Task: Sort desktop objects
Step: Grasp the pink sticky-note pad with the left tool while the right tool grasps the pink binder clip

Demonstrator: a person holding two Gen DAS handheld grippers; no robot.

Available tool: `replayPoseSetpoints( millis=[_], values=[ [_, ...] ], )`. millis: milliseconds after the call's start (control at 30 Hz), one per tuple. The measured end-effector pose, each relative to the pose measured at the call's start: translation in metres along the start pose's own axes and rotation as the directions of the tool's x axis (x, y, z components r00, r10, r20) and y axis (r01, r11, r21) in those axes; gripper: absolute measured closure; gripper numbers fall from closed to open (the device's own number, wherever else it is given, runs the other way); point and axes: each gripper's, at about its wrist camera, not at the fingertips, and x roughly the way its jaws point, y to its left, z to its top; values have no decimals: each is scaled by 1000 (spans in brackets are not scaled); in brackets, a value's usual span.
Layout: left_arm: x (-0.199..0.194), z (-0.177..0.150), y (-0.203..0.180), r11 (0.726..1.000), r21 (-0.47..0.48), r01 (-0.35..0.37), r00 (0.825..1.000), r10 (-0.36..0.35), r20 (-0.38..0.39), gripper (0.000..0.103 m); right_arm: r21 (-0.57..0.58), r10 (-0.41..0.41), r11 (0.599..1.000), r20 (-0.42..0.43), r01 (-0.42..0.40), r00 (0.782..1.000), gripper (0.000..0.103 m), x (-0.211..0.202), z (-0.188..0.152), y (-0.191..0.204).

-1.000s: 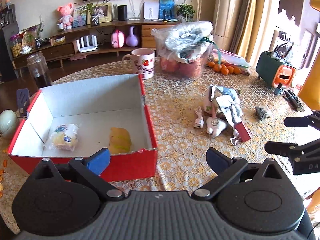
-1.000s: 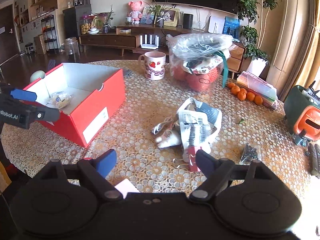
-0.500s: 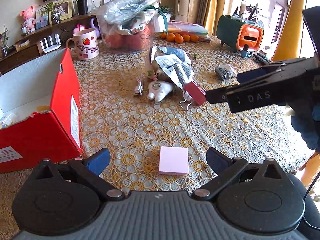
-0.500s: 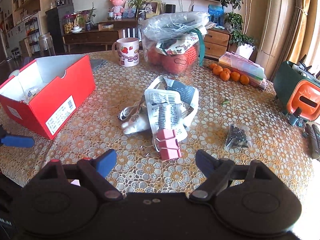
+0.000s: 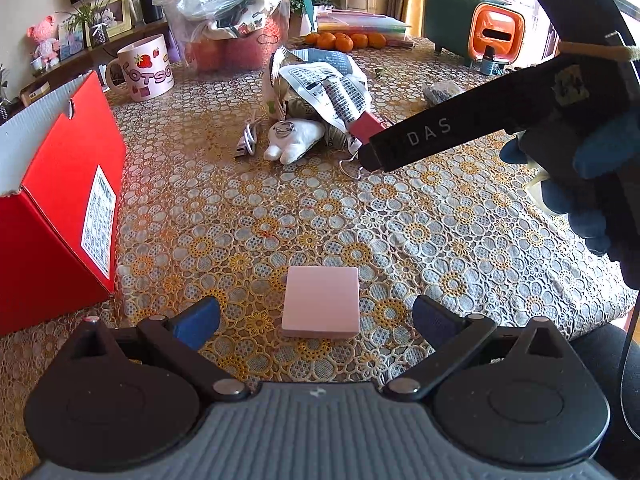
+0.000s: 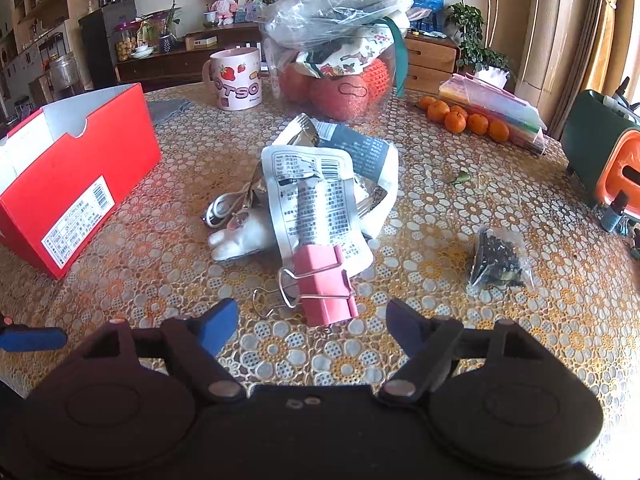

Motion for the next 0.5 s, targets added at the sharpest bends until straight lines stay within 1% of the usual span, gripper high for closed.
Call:
replayPoseSetpoints(
  millis=[133,233,267,333,400,500],
  values=[
    [7,-3,0,1000,-10,-3,1000,3,-18,0,-1,6,1000,-14,-6,1000,23,12,0,-1],
    [10,-4,-1,1000,-9,-5,1000,5,-13,0,-1,3,1000,-21,-3,1000,24,19,1,-2],
    [10,-4,0,1000,-14,-3,1000,3,-13,0,3,4,1000,-24,-4,1000,28,21,1,-2],
    [10,-4,1,1000,-20,1,1000,-1,-14,0,10,7,1000,-34,-6,999,31,26,2,-3],
    [10,-5,1,1000,-21,9,1000,-9,-11,1,16,6,1000,-38,-6,999,32,28,2,-3],
    [9,-5,1,1000,-15,13,1000,-13,-2,1,30,14,999,-42,-12,999,37,31,2,-4]
  ],
)
